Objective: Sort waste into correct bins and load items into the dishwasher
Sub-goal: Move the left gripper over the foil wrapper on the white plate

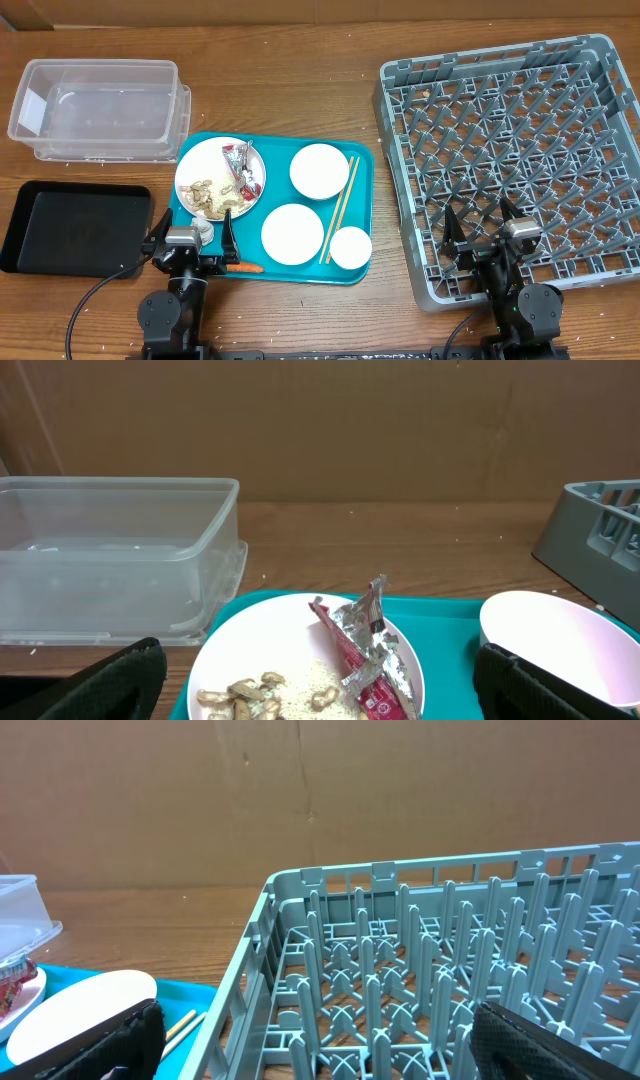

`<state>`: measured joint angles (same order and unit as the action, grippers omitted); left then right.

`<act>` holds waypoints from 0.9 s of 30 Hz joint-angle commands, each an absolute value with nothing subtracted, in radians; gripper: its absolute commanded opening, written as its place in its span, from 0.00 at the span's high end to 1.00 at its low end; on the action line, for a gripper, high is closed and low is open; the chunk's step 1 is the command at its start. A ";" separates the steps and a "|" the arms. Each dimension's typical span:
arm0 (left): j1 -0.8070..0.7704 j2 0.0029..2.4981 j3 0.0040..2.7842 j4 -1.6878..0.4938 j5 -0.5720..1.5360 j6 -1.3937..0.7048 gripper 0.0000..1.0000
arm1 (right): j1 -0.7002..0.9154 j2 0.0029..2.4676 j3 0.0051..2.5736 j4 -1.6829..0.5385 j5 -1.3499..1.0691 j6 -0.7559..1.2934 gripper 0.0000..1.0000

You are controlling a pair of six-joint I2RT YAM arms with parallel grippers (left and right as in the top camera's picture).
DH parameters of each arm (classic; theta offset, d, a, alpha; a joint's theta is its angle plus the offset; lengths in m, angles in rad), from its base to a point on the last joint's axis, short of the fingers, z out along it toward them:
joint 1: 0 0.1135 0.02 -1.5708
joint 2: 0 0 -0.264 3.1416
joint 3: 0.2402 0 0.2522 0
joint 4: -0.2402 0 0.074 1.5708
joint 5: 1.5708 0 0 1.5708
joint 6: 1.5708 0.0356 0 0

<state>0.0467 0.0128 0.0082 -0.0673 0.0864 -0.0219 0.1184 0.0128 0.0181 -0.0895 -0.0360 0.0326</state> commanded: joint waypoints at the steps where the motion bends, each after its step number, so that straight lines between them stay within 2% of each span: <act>1: 0.052 0.018 0.150 -0.211 0.097 -0.060 0.00 | 0.117 0.003 0.077 -0.142 -0.011 0.105 0.00; 12: 0.052 0.230 0.393 -0.391 0.098 -0.060 0.00 | 0.117 0.131 0.289 -0.349 -0.011 0.105 0.00; 21: 0.052 0.508 0.683 -0.611 0.098 -0.059 0.00 | 0.117 0.410 0.558 -0.515 -0.012 0.105 0.00; 27: 0.052 0.664 0.872 -0.823 0.098 -0.059 0.00 | 0.117 0.626 0.766 -0.725 -0.012 0.105 0.00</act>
